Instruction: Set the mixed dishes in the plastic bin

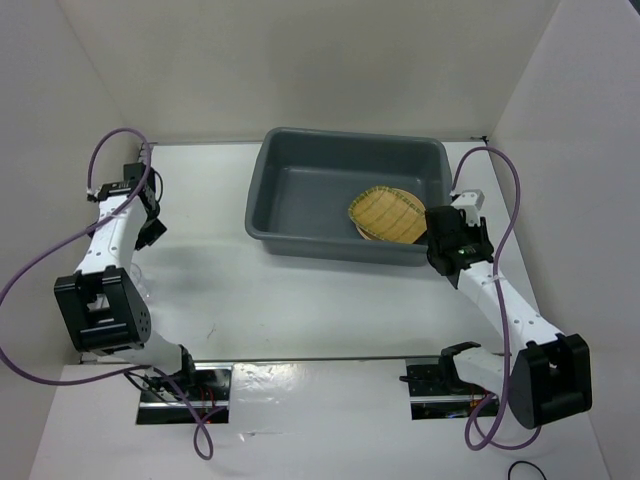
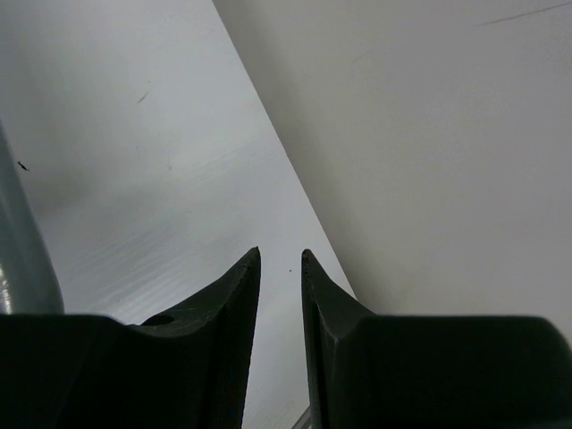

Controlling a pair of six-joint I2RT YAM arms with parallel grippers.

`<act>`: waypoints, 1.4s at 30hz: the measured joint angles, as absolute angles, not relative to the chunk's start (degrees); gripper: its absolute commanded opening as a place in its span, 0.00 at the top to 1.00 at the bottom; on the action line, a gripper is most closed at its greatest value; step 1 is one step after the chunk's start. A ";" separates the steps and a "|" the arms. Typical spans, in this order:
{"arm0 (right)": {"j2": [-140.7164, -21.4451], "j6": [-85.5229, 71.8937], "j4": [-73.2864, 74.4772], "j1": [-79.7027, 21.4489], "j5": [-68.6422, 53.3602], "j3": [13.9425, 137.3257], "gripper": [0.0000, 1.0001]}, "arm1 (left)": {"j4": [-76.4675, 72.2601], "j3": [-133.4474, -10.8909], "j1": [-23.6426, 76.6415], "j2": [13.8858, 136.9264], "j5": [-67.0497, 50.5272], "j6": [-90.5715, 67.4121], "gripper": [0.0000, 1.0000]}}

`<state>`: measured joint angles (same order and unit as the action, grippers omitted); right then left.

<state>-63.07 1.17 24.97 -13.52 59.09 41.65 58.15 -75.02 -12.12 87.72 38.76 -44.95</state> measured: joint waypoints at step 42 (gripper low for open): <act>-66.65 1.61 24.86 -13.54 59.05 41.63 0.67 | 31.70 -115.96 7.68 95.02 -8.75 -30.15 1.00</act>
